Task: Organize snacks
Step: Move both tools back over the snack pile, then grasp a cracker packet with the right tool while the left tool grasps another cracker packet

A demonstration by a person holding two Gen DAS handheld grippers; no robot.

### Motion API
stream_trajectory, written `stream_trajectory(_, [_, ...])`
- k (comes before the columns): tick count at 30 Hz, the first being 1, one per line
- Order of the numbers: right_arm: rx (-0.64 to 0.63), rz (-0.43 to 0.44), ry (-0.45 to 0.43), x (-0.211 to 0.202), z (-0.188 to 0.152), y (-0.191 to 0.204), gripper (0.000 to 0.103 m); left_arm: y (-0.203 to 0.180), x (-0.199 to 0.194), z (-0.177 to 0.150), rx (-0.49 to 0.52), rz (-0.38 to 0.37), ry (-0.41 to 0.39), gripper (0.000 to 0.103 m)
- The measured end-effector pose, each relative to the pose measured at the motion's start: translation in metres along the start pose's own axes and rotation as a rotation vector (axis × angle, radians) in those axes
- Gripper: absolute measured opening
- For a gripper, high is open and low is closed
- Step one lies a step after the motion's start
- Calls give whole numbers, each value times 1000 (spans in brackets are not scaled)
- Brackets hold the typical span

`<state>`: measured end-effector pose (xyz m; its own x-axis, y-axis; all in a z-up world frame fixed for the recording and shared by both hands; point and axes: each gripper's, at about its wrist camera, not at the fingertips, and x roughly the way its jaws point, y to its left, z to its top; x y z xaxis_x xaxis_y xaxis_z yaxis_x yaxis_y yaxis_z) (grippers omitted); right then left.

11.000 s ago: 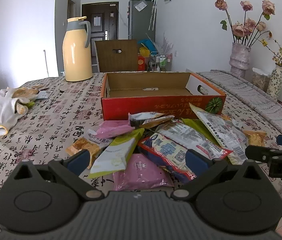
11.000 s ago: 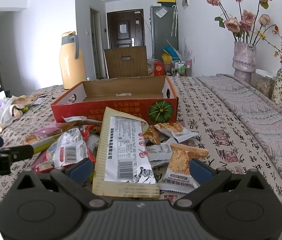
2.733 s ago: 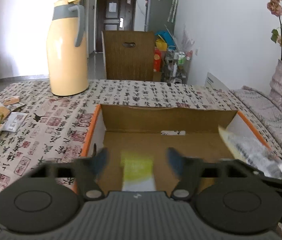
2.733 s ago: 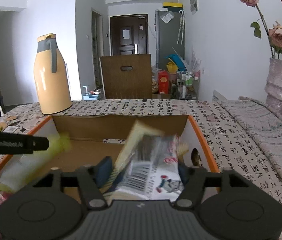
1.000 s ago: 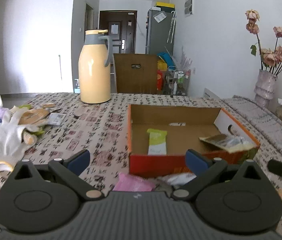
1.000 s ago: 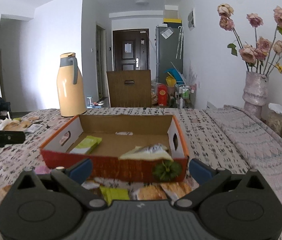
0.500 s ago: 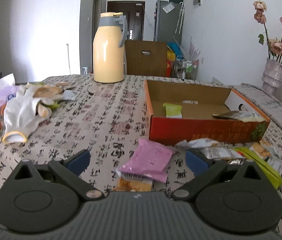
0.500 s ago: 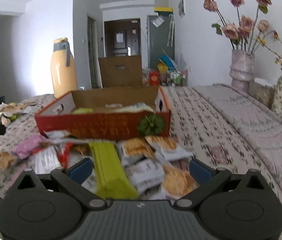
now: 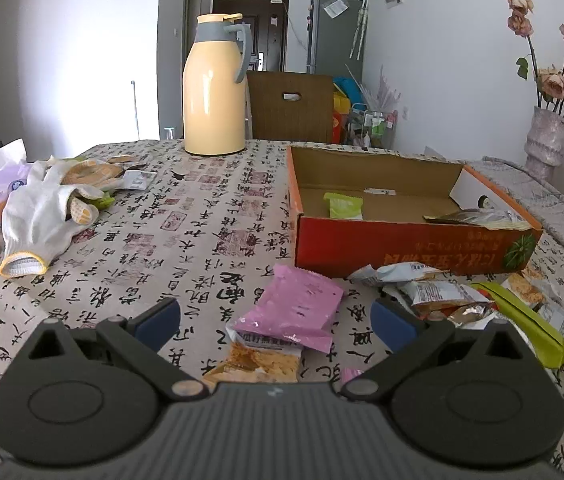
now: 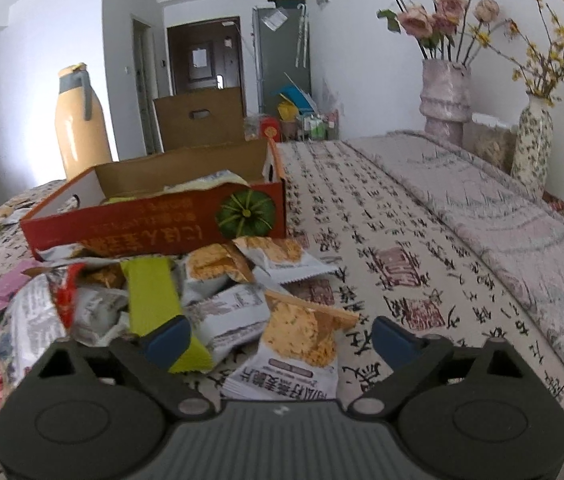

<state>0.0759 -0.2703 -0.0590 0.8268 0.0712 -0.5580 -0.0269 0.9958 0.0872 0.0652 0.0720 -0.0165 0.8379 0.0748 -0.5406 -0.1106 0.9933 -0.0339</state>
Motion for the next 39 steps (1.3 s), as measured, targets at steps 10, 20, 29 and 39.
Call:
stream_trajectory(10, [51,2,47,18,-8,-9,49,-4,6,-4,7,-11,21,103])
stream_trajectory(20, [72,15,-8,12,-9,-12,39,-1,12,-5,10,-8,59,103])
stream_trajectory(29, [95,30,-68,4,-9,-14,39,9,26,-12,81,21,140,103])
stream_trajectory(39, [95,24,-71,5,-8,-13,40,18,50,-19,68,-4,230,103])
